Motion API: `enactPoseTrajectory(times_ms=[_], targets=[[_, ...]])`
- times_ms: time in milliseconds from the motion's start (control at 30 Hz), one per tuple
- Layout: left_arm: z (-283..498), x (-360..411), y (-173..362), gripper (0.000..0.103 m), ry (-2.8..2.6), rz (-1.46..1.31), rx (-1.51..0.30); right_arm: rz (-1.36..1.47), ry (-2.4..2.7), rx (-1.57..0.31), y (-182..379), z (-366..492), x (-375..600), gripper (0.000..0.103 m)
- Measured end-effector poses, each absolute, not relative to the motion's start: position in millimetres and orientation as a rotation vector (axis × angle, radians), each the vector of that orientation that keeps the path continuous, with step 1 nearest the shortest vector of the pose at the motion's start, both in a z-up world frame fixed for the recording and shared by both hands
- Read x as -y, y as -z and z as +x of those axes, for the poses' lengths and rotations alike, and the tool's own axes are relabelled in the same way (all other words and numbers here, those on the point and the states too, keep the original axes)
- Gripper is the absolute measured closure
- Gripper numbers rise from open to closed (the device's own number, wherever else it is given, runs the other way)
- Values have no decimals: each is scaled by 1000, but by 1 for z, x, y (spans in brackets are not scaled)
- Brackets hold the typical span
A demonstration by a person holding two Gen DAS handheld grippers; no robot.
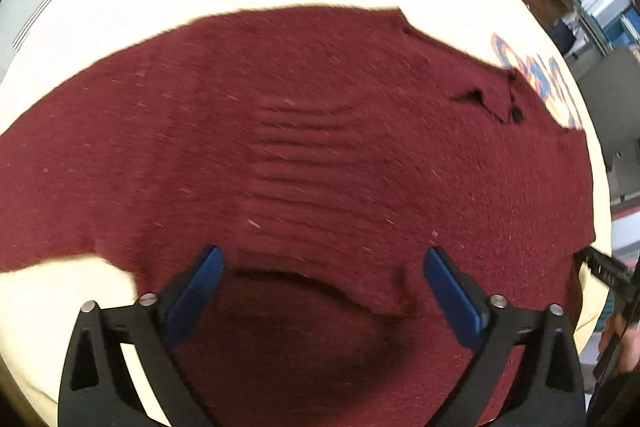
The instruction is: Fold small clothes
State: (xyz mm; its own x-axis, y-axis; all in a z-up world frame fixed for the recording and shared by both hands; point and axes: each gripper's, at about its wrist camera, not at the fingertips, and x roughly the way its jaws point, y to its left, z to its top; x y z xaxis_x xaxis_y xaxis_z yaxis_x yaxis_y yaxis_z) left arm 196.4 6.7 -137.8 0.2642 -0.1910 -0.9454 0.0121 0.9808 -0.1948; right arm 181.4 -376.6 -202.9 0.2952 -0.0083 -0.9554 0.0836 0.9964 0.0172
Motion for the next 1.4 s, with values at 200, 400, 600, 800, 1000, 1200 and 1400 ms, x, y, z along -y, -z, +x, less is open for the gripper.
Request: enactPoseTrajectory(times_ms=[200, 400, 600, 800, 1000, 1200, 1400], targets=[[214, -34, 130, 1, 96, -196, -1267, 67, 66, -1257, 193, 160, 383, 23], [240, -26, 162, 2, 119, -197, -1343, 84, 71, -1278, 198, 151, 388, 23], [244, 10, 172, 36, 93, -7, -1323, 103, 97, -1272, 194, 144, 394, 22], [241, 43, 166, 91, 124, 79, -1264, 140, 101, -1245, 184, 160, 409, 23], [238, 28, 127, 92, 114, 5, -1137, 172, 102, -1194, 168, 176, 418, 22], [241, 6, 110, 92, 86, 35, -1099, 256, 23, -1175, 175, 223, 408, 22], [235, -8, 140, 92, 73, 70, -1156, 294, -12, -1259, 205, 270, 394, 29]])
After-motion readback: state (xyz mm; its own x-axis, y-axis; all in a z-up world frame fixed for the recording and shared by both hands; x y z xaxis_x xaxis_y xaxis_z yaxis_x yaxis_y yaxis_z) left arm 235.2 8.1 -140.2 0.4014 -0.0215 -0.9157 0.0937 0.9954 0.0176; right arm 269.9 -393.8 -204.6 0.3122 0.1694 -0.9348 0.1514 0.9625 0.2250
